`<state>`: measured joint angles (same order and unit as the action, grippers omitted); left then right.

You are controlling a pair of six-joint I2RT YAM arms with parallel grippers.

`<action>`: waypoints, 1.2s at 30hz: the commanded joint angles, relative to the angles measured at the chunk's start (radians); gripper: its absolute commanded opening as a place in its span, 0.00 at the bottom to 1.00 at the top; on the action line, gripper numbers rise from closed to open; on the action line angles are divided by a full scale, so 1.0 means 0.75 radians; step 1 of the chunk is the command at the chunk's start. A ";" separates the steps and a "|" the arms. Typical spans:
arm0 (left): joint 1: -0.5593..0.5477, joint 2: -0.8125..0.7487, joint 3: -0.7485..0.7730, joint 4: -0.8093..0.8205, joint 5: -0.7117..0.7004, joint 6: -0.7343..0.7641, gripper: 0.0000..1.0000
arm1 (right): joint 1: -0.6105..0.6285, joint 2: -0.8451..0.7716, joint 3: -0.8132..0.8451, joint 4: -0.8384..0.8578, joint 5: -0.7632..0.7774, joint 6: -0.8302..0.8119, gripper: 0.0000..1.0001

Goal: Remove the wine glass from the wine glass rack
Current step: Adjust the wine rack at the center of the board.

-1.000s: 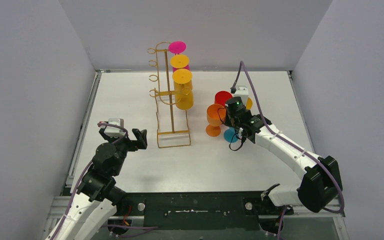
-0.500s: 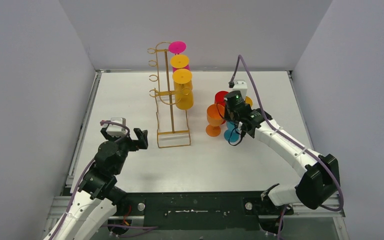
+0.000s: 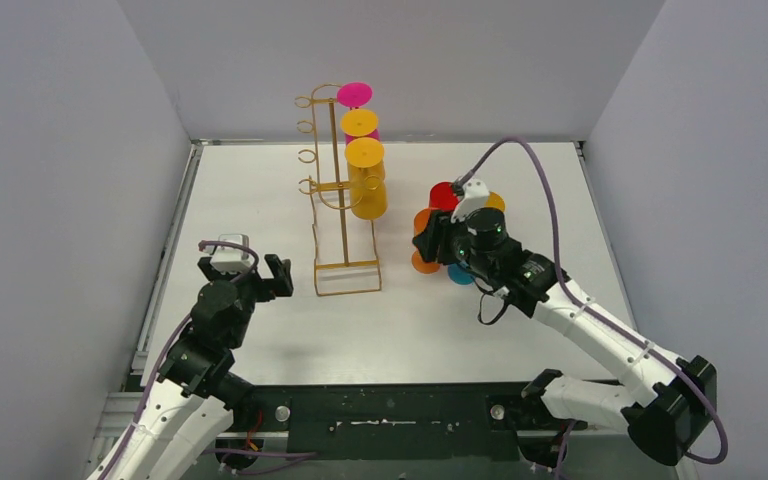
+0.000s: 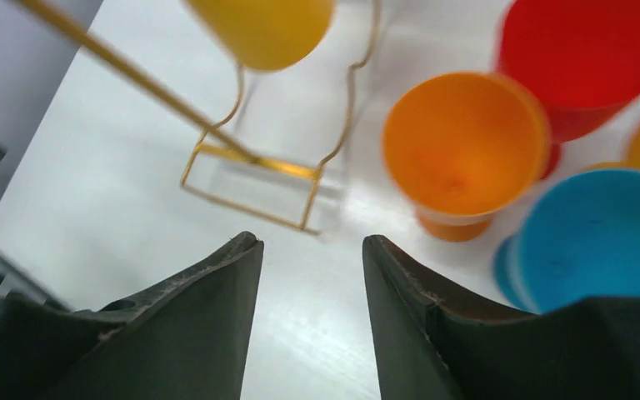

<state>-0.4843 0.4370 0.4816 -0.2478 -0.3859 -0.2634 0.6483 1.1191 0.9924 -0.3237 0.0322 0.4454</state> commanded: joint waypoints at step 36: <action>0.020 -0.108 0.079 -0.056 -0.186 -0.058 0.97 | 0.457 0.751 -0.313 1.191 0.436 0.129 0.66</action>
<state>-0.4759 0.3576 0.5106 -0.3138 -0.5392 -0.3183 1.0039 1.6615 0.7498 0.3843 0.3504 0.5430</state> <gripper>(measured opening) 0.974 0.662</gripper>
